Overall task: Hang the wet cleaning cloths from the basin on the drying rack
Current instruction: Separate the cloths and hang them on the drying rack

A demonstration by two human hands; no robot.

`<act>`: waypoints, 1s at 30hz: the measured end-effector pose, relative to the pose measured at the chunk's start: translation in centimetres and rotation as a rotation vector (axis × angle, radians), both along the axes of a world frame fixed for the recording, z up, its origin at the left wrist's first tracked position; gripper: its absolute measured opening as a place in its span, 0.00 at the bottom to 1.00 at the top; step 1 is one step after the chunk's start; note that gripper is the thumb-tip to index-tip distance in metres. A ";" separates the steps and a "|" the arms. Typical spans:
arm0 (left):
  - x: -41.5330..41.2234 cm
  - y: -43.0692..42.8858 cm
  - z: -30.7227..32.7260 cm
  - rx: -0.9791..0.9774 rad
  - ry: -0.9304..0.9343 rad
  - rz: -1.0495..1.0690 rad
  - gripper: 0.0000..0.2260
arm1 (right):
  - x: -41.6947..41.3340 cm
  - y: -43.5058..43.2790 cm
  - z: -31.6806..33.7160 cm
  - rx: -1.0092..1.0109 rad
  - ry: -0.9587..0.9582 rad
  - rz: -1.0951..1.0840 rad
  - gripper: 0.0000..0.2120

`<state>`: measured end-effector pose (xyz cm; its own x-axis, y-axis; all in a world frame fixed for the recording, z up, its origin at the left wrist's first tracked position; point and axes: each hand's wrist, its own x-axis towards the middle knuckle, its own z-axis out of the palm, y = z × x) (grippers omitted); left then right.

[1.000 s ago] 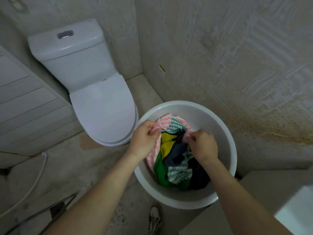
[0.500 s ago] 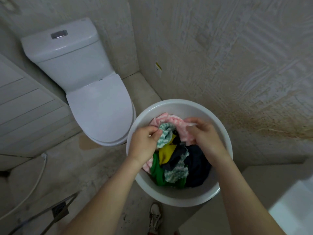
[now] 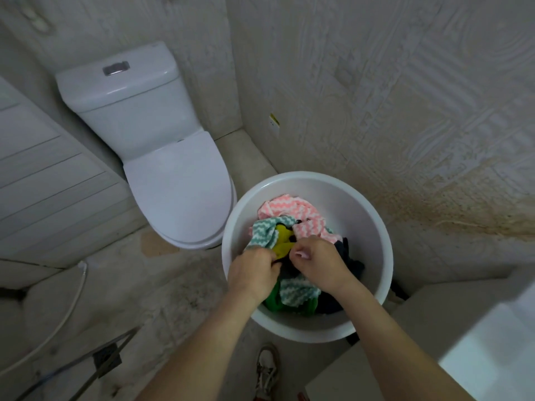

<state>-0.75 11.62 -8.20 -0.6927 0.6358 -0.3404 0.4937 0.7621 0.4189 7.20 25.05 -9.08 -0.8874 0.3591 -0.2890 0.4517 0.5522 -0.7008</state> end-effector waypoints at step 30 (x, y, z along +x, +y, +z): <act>-2.6 -11.1 21.9 0.961 -0.218 0.523 0.12 | -3.1 -5.4 25.1 -0.731 0.466 -0.095 0.12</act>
<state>-3.34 0.49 13.67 -0.9376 0.3475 -0.0105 0.0509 0.1670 0.9846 4.15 19.70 16.06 -0.9484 0.3036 -0.0910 0.0522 -0.1334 -0.9897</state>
